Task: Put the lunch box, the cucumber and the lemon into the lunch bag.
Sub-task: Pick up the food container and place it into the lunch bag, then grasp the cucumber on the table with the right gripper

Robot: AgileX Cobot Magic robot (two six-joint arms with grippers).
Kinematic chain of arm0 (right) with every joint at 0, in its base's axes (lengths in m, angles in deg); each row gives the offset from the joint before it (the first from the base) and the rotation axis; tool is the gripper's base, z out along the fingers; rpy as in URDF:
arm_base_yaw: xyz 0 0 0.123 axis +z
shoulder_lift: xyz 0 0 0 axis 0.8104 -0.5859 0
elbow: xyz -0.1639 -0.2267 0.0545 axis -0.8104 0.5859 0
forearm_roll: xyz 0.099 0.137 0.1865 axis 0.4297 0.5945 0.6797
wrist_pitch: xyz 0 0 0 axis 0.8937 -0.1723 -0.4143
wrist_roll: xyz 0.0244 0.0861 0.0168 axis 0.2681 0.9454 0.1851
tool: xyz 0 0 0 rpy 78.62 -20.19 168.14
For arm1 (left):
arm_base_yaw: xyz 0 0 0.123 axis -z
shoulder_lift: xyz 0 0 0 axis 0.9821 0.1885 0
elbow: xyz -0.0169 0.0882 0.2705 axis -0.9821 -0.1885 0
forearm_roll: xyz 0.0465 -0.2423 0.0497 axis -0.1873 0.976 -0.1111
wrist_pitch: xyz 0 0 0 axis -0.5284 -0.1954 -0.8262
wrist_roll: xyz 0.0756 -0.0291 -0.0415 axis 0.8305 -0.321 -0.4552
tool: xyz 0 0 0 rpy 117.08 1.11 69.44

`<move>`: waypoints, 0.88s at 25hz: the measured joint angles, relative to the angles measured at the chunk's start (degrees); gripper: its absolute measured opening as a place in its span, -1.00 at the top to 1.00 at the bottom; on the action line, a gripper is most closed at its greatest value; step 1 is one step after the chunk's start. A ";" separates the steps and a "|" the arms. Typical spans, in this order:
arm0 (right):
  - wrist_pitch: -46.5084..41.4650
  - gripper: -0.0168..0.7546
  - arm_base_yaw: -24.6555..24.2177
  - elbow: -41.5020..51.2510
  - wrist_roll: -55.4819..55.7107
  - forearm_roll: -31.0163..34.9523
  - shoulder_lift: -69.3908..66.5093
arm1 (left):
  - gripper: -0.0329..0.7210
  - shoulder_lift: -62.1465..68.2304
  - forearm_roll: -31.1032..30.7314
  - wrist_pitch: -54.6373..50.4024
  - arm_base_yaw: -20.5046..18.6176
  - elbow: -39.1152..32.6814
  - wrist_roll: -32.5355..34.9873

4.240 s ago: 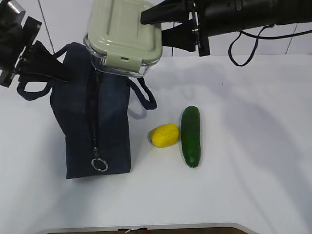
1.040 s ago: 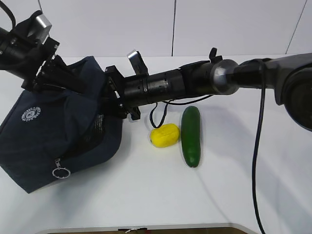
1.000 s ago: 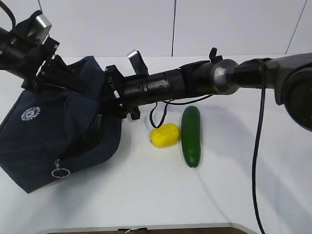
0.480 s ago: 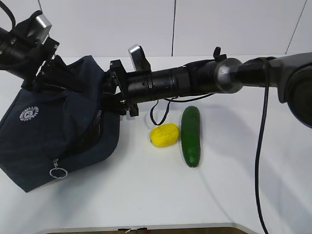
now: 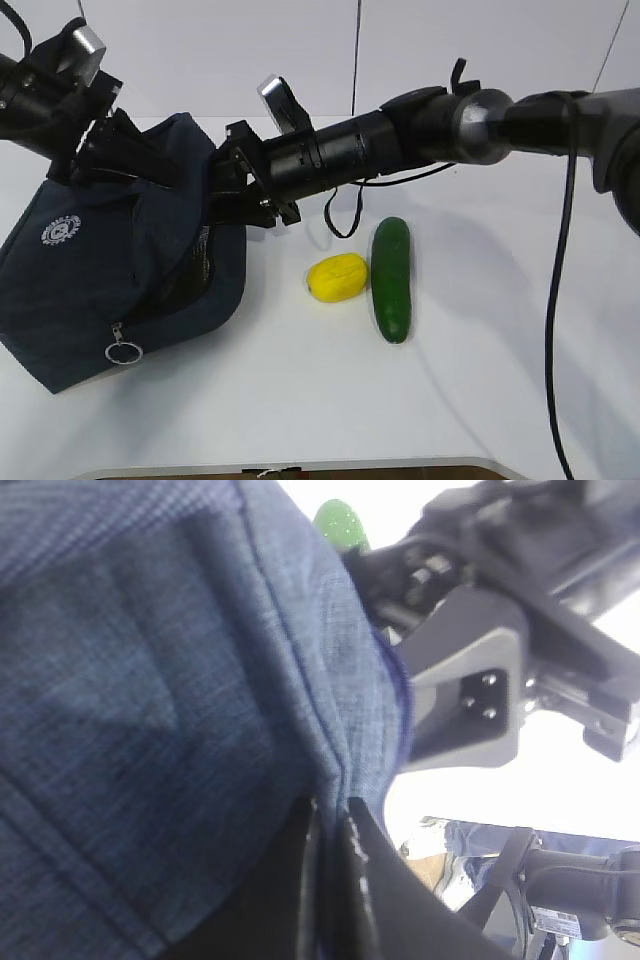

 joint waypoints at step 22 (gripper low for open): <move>-2.34 -0.21 0.11 -9.42 34.19 -52.32 12.59 | 0.95 0.00 0.23 0.00 0.00 0.09 0.42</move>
